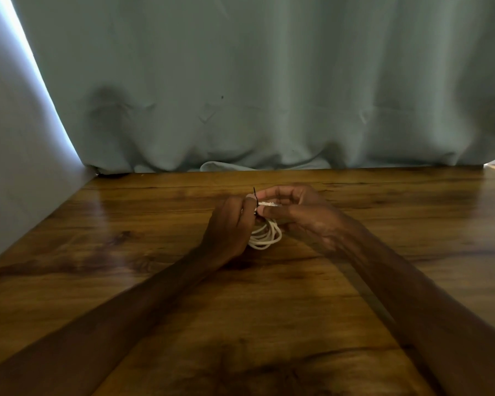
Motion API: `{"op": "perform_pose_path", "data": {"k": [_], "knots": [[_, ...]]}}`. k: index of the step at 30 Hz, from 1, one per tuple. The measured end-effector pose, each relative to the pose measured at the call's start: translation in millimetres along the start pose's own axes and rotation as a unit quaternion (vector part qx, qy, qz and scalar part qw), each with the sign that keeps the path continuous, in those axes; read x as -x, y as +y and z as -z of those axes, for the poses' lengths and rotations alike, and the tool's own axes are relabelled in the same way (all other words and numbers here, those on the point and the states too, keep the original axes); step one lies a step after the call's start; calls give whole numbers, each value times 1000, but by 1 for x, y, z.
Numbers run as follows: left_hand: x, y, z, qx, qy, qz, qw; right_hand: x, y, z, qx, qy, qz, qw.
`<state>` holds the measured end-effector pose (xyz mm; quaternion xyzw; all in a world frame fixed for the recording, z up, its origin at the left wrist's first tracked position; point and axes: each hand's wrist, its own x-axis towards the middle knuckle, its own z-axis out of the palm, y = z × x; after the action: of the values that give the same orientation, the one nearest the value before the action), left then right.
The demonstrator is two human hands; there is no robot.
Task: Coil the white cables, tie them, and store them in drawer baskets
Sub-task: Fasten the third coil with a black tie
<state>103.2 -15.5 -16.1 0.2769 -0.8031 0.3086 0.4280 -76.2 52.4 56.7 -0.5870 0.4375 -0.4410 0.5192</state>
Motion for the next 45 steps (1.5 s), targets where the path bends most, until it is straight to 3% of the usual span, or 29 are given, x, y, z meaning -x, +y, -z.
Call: {"op": "perform_pose_path", "data": {"k": [18,26,34,38,45], "knots": [[-2,0,2,-23,1,-12,1000,0,-2,-1,22,33,16,999],[-4,7,2,-26,25,23,999,-5,2,-3,1,73,59,996],[-15,10,11,5,-65,101,993,-11,8,-2,84,78,191,975],[-24,13,22,109,-128,238,956,-13,10,-3,90,86,217,968],[-22,16,19,78,-137,220,963,-11,10,-2,70,78,230,968]]}}
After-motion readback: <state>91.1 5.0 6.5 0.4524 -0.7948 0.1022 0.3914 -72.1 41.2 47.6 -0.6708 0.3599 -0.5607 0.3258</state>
